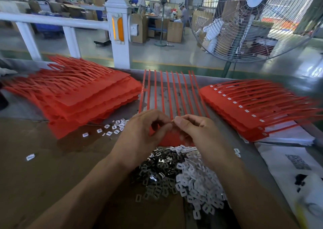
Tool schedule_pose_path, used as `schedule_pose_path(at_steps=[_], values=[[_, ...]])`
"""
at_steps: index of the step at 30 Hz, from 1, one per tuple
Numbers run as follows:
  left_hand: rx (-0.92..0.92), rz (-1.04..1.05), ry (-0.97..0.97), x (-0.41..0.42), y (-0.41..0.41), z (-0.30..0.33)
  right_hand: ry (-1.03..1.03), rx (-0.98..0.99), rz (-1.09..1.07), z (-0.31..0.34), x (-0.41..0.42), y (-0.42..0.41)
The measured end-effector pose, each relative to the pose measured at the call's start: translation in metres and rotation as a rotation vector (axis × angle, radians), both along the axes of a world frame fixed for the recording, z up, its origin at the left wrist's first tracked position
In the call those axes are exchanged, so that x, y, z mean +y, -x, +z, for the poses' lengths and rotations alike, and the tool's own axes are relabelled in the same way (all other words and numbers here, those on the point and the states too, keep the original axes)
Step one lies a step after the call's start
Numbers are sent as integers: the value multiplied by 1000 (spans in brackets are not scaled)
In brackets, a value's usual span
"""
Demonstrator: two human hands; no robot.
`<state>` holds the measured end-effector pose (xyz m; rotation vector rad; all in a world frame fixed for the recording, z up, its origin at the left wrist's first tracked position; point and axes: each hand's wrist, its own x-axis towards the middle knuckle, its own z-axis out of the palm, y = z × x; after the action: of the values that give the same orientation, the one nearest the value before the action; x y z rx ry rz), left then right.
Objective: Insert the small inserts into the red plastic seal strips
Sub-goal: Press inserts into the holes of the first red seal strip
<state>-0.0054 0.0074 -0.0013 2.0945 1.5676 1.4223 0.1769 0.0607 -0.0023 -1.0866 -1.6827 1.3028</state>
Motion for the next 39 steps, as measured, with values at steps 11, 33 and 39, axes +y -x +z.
schedule_pose_path(at_steps=[11, 33, 39], values=[[56, -55, 143, 1, 27, 7, -306, -326, -189, 16, 1, -26], [332, -163, 203, 0, 14, 1, -156, -572, 174, 29, 1, -59], [175, -197, 240, -1, 6, -3, -175, -441, 127, 24, 3, -55]])
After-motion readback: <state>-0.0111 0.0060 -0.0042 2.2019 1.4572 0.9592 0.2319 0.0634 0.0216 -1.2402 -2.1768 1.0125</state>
